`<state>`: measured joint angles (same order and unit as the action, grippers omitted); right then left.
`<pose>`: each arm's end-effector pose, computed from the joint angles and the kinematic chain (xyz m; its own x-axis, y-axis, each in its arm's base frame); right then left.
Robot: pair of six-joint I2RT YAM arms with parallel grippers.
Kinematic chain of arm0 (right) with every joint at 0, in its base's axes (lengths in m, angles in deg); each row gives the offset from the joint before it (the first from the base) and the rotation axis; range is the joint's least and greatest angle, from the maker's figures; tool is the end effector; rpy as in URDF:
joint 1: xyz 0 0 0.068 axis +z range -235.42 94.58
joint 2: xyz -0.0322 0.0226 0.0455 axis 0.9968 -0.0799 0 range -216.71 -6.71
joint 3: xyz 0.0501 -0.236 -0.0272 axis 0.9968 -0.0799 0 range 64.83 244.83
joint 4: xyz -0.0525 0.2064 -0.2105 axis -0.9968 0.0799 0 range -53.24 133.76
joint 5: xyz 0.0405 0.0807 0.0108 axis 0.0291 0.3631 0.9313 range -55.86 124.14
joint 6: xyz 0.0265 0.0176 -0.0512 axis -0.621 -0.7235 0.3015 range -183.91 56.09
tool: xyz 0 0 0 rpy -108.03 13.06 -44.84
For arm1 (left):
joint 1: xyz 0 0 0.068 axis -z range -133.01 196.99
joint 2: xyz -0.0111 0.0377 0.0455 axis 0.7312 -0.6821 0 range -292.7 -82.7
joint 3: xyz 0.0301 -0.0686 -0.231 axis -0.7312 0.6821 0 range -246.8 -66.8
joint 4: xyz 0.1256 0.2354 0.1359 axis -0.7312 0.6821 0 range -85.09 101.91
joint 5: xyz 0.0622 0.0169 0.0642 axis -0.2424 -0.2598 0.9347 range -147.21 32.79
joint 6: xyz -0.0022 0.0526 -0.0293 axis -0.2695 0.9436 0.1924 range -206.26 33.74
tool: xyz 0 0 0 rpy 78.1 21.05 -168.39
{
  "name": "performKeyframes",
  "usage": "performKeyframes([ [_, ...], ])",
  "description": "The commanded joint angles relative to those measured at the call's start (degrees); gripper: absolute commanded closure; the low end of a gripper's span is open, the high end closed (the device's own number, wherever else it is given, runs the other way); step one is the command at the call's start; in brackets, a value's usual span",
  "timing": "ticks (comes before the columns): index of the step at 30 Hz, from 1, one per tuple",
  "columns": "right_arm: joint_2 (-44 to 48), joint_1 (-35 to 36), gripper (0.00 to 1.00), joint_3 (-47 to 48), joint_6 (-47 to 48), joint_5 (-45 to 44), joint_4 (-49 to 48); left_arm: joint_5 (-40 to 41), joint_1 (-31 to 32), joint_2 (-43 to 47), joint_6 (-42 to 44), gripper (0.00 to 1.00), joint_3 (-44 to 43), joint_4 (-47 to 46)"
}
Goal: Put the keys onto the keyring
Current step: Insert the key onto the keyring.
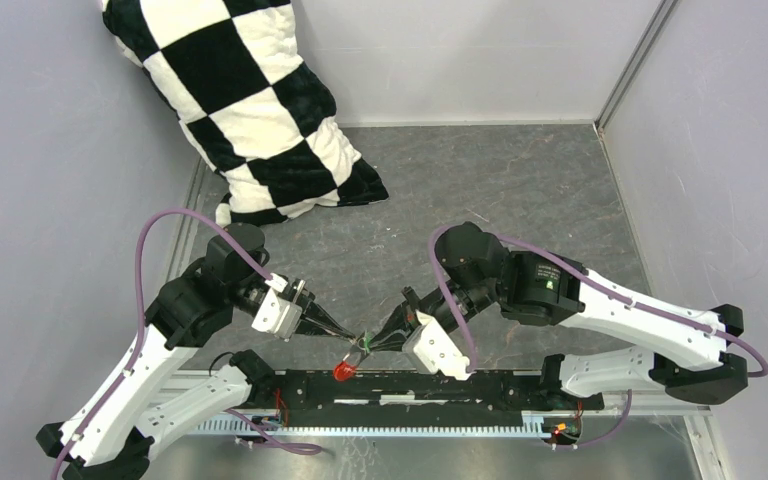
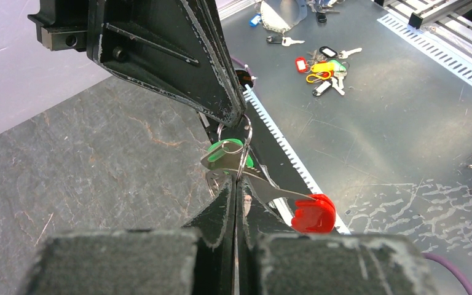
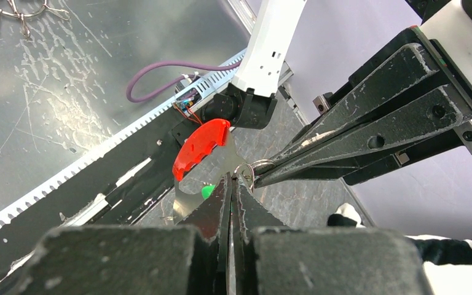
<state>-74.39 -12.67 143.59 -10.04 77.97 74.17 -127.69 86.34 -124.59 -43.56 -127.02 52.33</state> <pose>0.0580 0.2909 0.3955 0.6275 0.0563 -0.7766 -0.6210 -0.5655 -0.5428 0.1095 -0.1444 0.3725 0.2992 0.0476 -0.9530 0.8788 -0.4028 0.2558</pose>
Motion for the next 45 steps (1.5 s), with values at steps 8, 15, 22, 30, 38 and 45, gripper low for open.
performKeyframes([
  [8, -1.71, 0.55, 0.99, 3.77, 0.80, 2.23, -1.77, 0.61, -0.06, -0.66, -0.87, 0.98, -0.30, -1.51],
  [15, -0.52, 0.65, 0.99, 1.51, -1.48, 0.06, -5.50, 0.87, -0.06, -0.50, -0.86, 0.98, -0.34, -1.46],
  [22, 0.85, 0.72, 0.99, -0.63, -3.13, -0.86, -8.75, 0.78, -0.02, -0.50, -0.78, 0.98, -0.25, -1.47],
  [30, -0.42, 0.67, 0.99, -0.52, -4.02, -0.42, -9.71, 0.34, -0.07, -0.74, -0.25, 0.98, -0.41, -1.51],
  [38, -1.49, 0.73, 0.99, -0.97, -6.69, -3.35, -11.72, -0.01, -0.07, -0.50, 0.08, 0.98, -0.73, -1.37],
  [45, -0.97, 0.78, 0.99, -2.60, -8.90, -8.56, -13.24, 0.21, -0.05, 0.38, 0.19, 0.98, -0.42, -1.38],
])
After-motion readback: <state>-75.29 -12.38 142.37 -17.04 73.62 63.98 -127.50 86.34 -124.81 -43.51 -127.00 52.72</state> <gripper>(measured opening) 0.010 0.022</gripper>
